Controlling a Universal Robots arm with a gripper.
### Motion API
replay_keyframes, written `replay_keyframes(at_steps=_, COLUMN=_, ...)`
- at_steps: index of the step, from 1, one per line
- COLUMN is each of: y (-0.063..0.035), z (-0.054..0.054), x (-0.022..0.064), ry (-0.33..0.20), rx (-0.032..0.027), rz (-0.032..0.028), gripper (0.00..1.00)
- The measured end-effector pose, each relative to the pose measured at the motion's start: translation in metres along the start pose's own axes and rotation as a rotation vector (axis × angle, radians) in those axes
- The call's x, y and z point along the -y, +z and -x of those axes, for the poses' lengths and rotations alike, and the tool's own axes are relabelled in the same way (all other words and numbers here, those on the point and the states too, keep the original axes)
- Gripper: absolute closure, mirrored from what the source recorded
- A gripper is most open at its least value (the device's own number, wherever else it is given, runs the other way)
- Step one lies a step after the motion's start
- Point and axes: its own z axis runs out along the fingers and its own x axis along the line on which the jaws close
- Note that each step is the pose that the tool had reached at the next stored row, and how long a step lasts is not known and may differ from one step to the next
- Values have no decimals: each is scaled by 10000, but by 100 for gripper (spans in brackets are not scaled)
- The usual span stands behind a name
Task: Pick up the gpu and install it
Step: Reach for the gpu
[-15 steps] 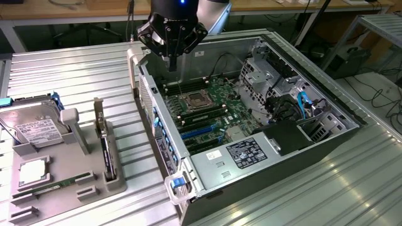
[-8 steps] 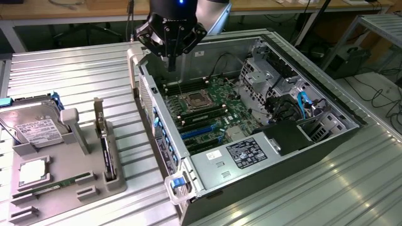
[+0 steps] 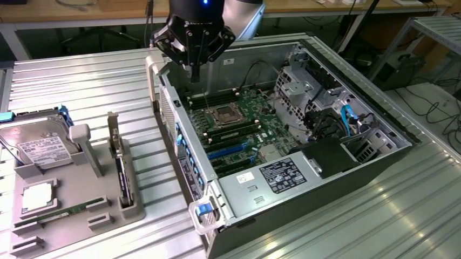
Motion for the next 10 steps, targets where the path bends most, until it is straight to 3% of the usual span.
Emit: replay_keyframes(at_steps=10, y=-1, z=-41, x=6, ry=0, rx=0, rz=1, gripper=89)
